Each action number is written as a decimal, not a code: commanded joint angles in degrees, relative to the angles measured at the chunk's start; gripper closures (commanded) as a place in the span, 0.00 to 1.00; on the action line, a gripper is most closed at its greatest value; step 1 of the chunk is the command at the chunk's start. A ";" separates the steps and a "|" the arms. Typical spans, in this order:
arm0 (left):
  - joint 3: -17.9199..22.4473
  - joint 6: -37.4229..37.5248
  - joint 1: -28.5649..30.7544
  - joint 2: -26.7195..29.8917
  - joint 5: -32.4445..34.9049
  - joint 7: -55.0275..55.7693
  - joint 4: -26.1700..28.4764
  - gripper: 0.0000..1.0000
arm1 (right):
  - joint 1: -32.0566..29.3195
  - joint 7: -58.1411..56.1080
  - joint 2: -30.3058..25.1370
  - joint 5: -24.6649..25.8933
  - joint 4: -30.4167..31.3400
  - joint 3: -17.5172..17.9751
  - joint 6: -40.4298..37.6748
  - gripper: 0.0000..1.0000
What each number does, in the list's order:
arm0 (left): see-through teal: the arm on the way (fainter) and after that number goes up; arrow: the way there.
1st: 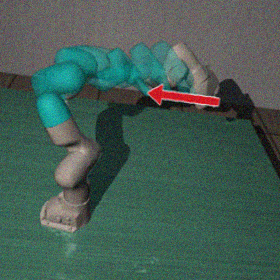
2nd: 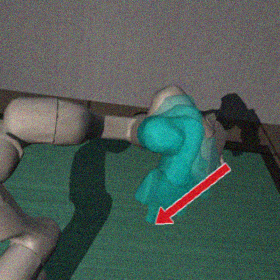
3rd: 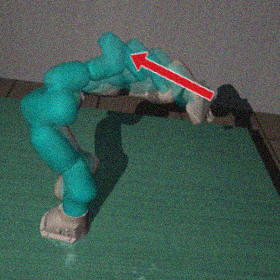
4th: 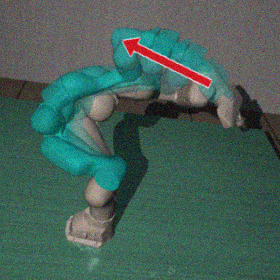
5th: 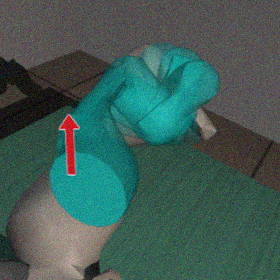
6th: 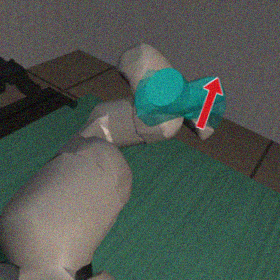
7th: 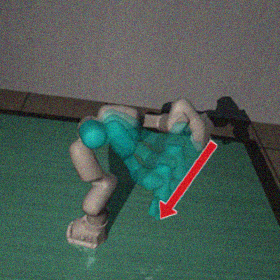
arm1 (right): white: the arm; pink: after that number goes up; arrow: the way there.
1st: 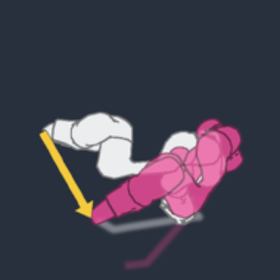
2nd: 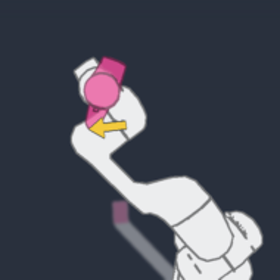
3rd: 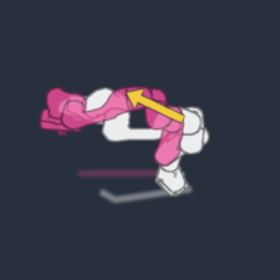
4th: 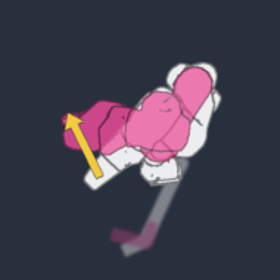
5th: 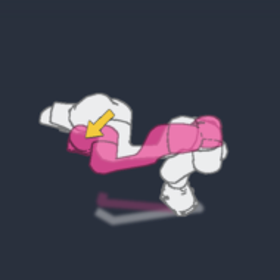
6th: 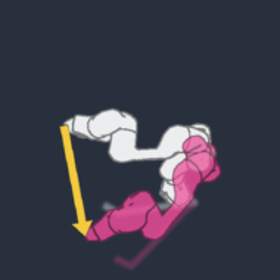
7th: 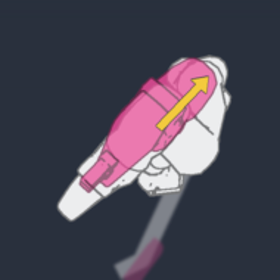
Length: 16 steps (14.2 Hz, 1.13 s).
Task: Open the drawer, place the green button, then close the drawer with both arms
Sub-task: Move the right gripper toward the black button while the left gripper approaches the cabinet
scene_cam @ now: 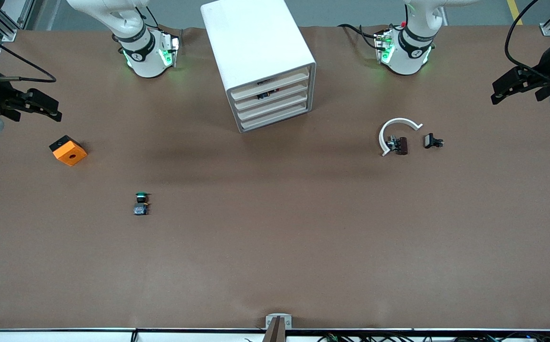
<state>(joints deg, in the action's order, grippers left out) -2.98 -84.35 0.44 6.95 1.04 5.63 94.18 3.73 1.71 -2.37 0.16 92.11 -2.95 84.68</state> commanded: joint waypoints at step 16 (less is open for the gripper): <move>-3.77 -2.47 -1.41 -19.86 -2.09 5.85 -4.71 0.00 | 2.95 0.23 4.12 1.96 -3.87 0.57 0.04 0.00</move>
<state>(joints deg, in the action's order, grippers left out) -4.61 -86.51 -0.66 -10.30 -0.14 7.56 90.65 6.36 1.75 -0.01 1.32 90.79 -2.26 85.40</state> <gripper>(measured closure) 0.000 0.000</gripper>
